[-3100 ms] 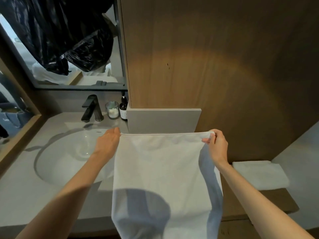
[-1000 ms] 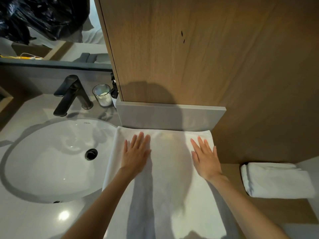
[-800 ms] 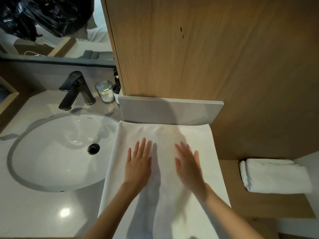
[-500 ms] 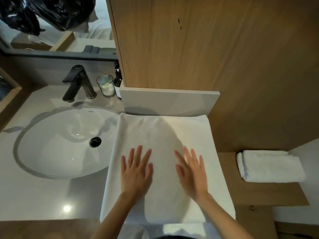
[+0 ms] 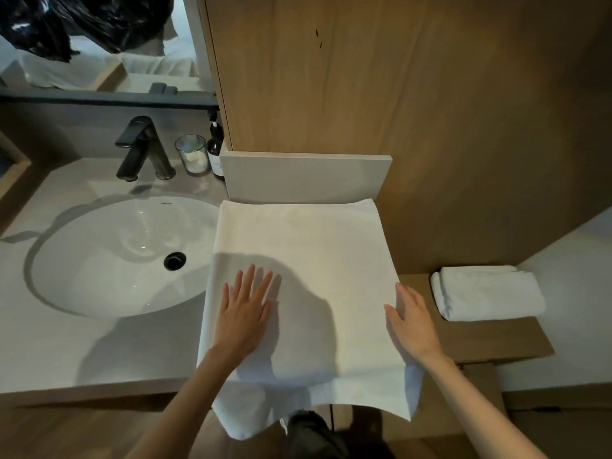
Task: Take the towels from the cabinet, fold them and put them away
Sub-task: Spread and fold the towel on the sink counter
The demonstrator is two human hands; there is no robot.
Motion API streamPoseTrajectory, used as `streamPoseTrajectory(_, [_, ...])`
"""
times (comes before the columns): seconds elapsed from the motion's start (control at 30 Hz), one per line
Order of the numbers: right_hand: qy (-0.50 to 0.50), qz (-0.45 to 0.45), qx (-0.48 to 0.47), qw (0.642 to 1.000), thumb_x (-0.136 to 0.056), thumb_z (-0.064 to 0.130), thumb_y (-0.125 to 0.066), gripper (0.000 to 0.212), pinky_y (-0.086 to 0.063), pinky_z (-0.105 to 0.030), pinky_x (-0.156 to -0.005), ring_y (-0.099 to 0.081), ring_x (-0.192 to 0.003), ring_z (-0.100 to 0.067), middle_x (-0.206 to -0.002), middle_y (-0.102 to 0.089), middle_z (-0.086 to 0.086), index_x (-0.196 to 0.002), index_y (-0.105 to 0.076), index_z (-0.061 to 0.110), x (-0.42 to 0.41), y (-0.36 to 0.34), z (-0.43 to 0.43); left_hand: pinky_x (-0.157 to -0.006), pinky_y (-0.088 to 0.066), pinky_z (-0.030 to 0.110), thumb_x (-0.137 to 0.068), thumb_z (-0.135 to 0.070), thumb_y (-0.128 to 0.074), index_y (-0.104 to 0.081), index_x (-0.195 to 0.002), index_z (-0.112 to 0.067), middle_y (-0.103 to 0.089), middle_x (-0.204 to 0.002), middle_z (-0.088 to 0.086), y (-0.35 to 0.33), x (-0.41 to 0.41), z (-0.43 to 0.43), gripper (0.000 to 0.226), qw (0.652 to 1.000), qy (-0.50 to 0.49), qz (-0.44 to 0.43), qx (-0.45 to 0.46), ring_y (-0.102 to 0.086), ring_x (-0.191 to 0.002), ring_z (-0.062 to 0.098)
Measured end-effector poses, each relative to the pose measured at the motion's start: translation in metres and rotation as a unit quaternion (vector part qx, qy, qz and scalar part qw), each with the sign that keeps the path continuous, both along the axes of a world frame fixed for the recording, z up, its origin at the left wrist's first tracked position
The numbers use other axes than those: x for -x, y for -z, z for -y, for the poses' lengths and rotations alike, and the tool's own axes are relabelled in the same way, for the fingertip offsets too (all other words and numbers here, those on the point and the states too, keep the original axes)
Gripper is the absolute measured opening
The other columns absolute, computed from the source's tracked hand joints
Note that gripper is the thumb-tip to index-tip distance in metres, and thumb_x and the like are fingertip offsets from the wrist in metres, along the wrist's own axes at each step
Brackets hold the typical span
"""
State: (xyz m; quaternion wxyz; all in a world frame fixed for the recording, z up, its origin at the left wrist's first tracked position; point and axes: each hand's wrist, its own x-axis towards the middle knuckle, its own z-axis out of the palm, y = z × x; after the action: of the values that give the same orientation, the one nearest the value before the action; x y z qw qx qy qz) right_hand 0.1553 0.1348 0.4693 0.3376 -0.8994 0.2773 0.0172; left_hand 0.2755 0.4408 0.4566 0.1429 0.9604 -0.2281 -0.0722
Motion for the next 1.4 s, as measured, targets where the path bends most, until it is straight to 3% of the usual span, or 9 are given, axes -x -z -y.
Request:
streamPoseTrajectory(0.13, [0.098,-0.022,-0.005,0.995,-0.097,0.037,-0.053,0.058,-0.045,-0.039,-0.096,-0.054,-0.118,-0.031,-0.142,-0.038,-0.013,-0.144,-0.036,0.009,0.029,-0.003,-0.009,-0.115,0.011,0.04,-0.089,-0.058,0.003,0.005,-0.149,-0.042,0.012,-0.159,-0.002,0.004,0.035,-0.014,0.062,1.0,0.013,-0.003,-0.001,0.017,-0.145,0.022])
streamPoseTrajectory(0.27, [0.135,0.004,-0.015,0.991,-0.096,0.037,-0.053,0.027,-0.056,-0.041,-0.067,-0.062,-0.075,-0.025,-0.083,-0.059,-0.007,-0.1,-0.047,0.011,0.051,0.003,-0.019,-0.118,0.006,0.045,-0.092,-0.06,-0.001,-0.007,-0.15,-0.043,0.006,-0.161,-0.001,0.019,0.056,-0.027,0.061,1.0,0.001,-0.004,0.009,0.014,-0.147,0.023])
streamPoseTrajectory(0.47, [0.073,0.011,0.012,0.997,-0.101,0.032,-0.042,0.022,-0.035,-0.027,-0.046,-0.042,-0.054,-0.014,-0.065,-0.049,-0.003,-0.088,-0.039,0.015,0.059,-0.001,-0.017,-0.118,0.003,0.045,-0.092,-0.061,-0.003,-0.009,-0.15,-0.045,0.005,-0.161,-0.002,0.017,0.05,-0.038,0.06,0.999,0.028,0.033,-0.016,0.008,-0.148,0.023])
streamPoseTrajectory(0.67, [0.112,0.025,0.129,0.985,-0.097,0.018,-0.052,0.006,-0.047,-0.039,-0.067,-0.051,-0.083,-0.023,-0.091,-0.053,-0.007,-0.096,-0.048,0.014,0.055,0.005,-0.028,-0.108,-0.024,0.055,-0.1,-0.055,-0.011,-0.042,-0.144,-0.031,-0.034,-0.152,0.014,0.017,0.044,-0.042,0.059,0.997,0.057,0.046,-0.029,-0.032,-0.138,0.041])
streamPoseTrajectory(0.83, [-0.067,0.072,0.228,0.969,-0.092,0.006,-0.058,0.041,-0.04,-0.043,-0.106,-0.046,-0.127,-0.032,-0.139,-0.051,-0.014,-0.132,-0.054,0.009,0.034,0.0,-0.066,-0.095,-0.04,0.067,-0.098,-0.043,-0.027,-0.057,-0.132,-0.022,-0.057,-0.129,0.019,0.009,0.046,-0.024,0.05,0.999,0.01,0.045,0.027,-0.053,-0.12,0.044])
streamPoseTrajectory(0.9, [-0.154,0.042,0.195,0.968,-0.101,0.02,-0.043,0.045,-0.016,-0.045,-0.119,-0.026,-0.144,-0.03,-0.156,-0.03,-0.009,-0.146,-0.039,0.019,0.021,0.001,-0.1,-0.101,-0.034,0.066,-0.095,-0.037,-0.032,-0.051,-0.137,-0.025,-0.055,-0.136,0.014,0.011,0.056,-0.009,0.048,0.998,0.019,0.042,0.032,-0.049,-0.127,0.04])
streamPoseTrajectory(1.03, [-0.198,-0.058,0.213,0.955,-0.093,0.054,0.007,0.057,0.022,-0.046,-0.111,0.024,-0.145,-0.022,-0.159,0.023,0.008,-0.149,0.011,0.047,0.005,0.017,-0.136,-0.115,-0.019,0.053,-0.099,-0.045,-0.02,-0.038,-0.144,-0.035,-0.038,-0.152,0.002,0.02,0.07,0.001,0.049,0.999,0.002,0.048,0.004,-0.033,-0.141,0.03])
streamPoseTrajectory(1.17, [-0.174,-0.05,0.227,0.957,-0.085,0.068,0.013,0.06,0.019,-0.044,-0.115,0.026,-0.144,-0.019,-0.156,0.025,0.014,-0.143,0.019,0.054,0.02,0.024,-0.103,-0.12,-0.005,0.043,-0.098,-0.055,-0.009,-0.021,-0.151,-0.037,-0.013,-0.16,-0.001,0.022,0.063,-0.031,0.057,0.999,-0.001,0.052,-0.003,-0.007,-0.148,0.022])
streamPoseTrajectory(1.4, [-0.114,-0.043,0.209,0.97,-0.096,0.065,-0.003,0.055,0.009,-0.045,-0.119,0.02,-0.147,-0.017,-0.159,0.015,0.013,-0.148,0.007,0.051,0.055,0.031,-0.04,-0.12,-0.017,0.042,-0.1,-0.049,-0.008,-0.02,-0.152,-0.027,-0.017,-0.16,0.002,0.023,0.059,-0.088,0.058,0.997,0.012,0.07,0.01,-0.011,-0.148,0.018])
